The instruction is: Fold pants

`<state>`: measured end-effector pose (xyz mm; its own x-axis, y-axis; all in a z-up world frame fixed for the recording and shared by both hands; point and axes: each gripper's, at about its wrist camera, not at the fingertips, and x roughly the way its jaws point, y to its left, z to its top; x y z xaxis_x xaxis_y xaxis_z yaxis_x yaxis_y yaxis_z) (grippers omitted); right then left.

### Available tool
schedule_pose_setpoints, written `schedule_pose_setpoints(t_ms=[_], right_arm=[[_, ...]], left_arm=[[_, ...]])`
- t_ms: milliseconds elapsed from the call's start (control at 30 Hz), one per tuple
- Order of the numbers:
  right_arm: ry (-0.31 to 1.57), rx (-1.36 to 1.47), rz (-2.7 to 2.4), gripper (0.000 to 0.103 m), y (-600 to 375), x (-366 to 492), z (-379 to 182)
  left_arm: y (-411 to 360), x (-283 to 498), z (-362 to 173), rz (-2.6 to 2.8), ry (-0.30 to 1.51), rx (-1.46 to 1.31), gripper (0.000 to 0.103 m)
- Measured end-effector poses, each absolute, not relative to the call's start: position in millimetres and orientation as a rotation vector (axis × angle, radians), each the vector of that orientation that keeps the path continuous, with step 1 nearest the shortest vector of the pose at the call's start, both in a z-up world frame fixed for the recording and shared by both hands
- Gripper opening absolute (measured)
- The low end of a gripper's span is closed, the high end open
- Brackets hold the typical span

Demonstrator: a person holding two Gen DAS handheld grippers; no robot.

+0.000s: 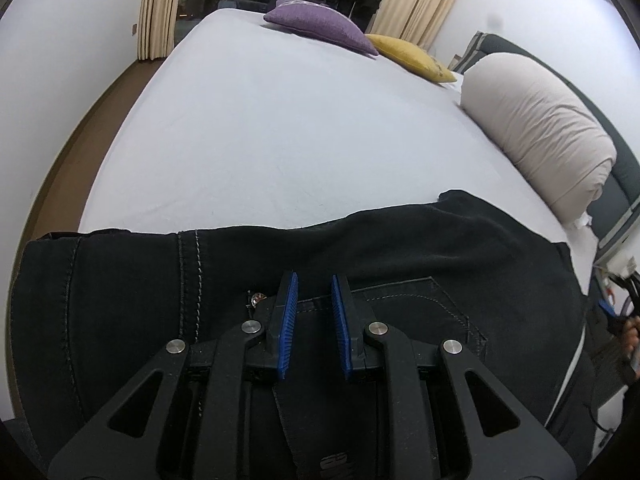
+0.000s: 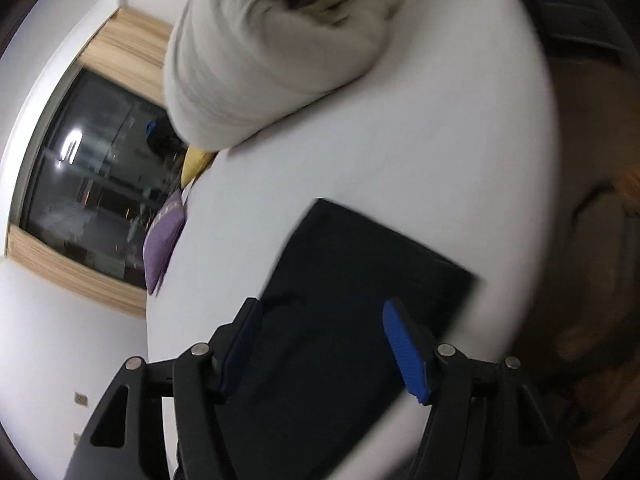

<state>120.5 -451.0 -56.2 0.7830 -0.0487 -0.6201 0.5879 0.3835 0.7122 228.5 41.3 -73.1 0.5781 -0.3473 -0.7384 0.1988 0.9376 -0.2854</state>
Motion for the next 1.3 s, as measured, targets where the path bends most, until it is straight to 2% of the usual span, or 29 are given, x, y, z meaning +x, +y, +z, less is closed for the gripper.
schedule_pose_setpoints(t_ms=[67, 133, 200, 267, 467, 567, 667, 733, 867, 967, 1100, 1200, 1300], right_arm=[[0.551, 1.189, -0.441, 0.066, -462.1, 92.0, -69.5], [0.564, 1.234, -0.452, 0.063, -455.6, 100.2, -79.8], [0.565, 1.29, -0.442, 0.061, -485.5, 36.5, -105.9], [0.576, 1.322, -0.439, 0.06, -499.6, 13.2, -130.5], [0.535, 1.37, -0.412, 0.058, -510.7, 8.0, -149.8], [0.512, 1.386, -0.348, 0.048, -513.8, 6.7, -149.2], [0.467, 1.417, -0.326, 0.046, -517.6, 7.0, -155.9], [0.422, 1.471, -0.32, 0.041, -523.8, 6.1, -168.0], [0.373, 1.517, -0.303, 0.021, -535.5, 4.3, -179.4], [0.392, 1.496, -0.294, 0.012, -533.3, 9.0, -179.2], [0.406, 1.439, -0.326, 0.007, -530.4, 11.1, -165.8], [0.418, 1.334, -0.35, 0.006, -518.5, 17.7, -135.1], [0.486, 1.088, -0.319, 0.006, -481.6, 45.4, -83.3]], left_arm=[[38.7, 228.5, -72.7, -0.313, 0.903, -0.164, 0.018], [38.0, 228.9, -73.1, -0.311, 0.903, -0.159, 0.018], [38.7, 228.6, -72.8, -0.311, 0.903, -0.161, 0.018], [37.2, 228.5, -72.3, -0.308, 0.903, -0.156, 0.018], [32.6, 228.2, -71.7, -0.302, 0.903, -0.143, 0.018], [32.0, 227.9, -72.2, -0.302, 0.903, -0.143, 0.018], [31.9, 227.8, -72.0, -0.302, 0.903, -0.144, 0.018], [32.0, 227.9, -72.0, -0.302, 0.903, -0.143, 0.018], [31.2, 227.7, -72.5, -0.302, 0.904, -0.143, 0.018], [29.9, 227.9, -72.7, -0.299, 0.906, -0.137, 0.018], [29.1, 228.0, -72.5, -0.295, 0.909, -0.134, 0.018], [29.5, 228.9, -71.7, -0.292, 0.917, -0.146, 0.018], [31.7, 229.9, -68.8, -0.278, 0.934, -0.182, 0.018]])
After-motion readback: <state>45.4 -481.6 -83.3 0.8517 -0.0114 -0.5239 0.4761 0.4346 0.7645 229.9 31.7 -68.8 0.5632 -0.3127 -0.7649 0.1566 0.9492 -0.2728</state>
